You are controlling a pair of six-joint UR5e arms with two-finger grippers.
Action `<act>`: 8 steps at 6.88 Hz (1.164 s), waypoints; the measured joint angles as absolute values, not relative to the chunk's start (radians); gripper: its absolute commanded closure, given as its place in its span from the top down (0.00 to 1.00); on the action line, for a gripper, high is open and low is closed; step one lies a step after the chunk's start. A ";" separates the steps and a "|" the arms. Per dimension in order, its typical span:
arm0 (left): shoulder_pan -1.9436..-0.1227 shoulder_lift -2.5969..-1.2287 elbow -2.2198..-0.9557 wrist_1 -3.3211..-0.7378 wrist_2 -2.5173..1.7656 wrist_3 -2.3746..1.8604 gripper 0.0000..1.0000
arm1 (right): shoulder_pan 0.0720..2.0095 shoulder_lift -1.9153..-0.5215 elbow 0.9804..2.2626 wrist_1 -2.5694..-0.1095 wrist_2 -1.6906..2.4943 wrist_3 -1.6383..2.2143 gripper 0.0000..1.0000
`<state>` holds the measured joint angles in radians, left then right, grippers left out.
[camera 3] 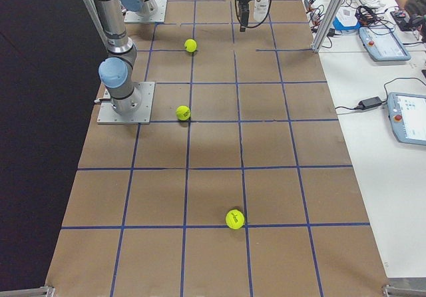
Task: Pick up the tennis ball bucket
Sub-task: 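Swing the can upright with the left gripper, farther from the robot, then set the can upright on the table and open the left gripper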
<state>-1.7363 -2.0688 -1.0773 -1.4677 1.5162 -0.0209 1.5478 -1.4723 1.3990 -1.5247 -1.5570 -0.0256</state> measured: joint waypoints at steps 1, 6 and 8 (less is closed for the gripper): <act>-1.777 -2.122 -1.025 -1.494 1.614 0.026 0.00 | 1.548 -1.472 1.400 -1.526 -1.557 -0.026 1.00; -1.852 -2.215 -1.028 -1.462 1.688 0.106 0.25 | 1.546 -1.471 1.402 -1.526 -1.557 -0.026 1.00; -1.854 -2.216 -1.048 -1.456 1.689 0.094 0.33 | 1.545 -1.473 1.402 -1.524 -1.557 -0.026 1.00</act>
<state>-1.8541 -2.2160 -1.0477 -1.4557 1.6889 0.0942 1.5450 -1.4727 1.4020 -1.5240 -1.5570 -0.0261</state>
